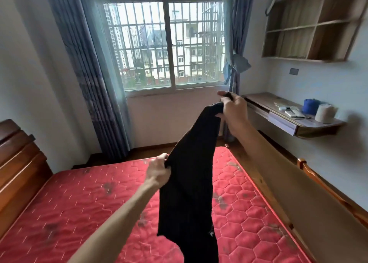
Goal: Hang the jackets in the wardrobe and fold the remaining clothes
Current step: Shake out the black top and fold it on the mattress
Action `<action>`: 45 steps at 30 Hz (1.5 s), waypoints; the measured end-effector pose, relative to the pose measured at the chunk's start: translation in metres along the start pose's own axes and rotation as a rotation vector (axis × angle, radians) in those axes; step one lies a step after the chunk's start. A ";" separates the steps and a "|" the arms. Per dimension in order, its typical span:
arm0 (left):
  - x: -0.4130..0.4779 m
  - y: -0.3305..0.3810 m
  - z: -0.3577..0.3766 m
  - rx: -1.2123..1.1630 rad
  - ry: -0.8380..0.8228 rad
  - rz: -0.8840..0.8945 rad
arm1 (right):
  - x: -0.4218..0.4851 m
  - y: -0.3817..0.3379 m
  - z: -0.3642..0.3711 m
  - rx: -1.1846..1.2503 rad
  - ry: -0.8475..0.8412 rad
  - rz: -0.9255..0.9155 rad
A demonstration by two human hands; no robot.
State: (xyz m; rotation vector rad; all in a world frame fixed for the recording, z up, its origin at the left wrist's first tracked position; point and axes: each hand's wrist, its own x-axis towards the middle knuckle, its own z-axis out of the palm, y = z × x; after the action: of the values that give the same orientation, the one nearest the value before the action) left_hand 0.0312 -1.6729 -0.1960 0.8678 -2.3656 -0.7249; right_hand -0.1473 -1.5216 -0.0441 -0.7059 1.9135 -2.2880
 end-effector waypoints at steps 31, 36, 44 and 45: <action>0.073 0.090 -0.034 -0.474 -0.141 0.110 | 0.002 0.025 0.044 -0.151 -0.589 -0.032; 0.086 0.084 -0.023 -0.675 -0.019 -0.216 | -0.017 0.074 0.012 -0.468 -0.717 0.001; 0.097 0.085 -0.028 -0.958 0.111 -0.229 | -0.054 0.153 0.014 -0.847 -0.326 -0.070; 0.098 0.078 -0.035 -0.986 0.153 -0.227 | -0.053 0.154 0.010 -0.853 -0.289 -0.060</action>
State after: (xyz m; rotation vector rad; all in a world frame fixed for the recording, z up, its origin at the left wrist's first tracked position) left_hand -0.0443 -1.7008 -0.0944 0.6849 -1.4629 -1.6339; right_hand -0.1311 -1.5462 -0.2045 -1.0810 2.6837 -1.1995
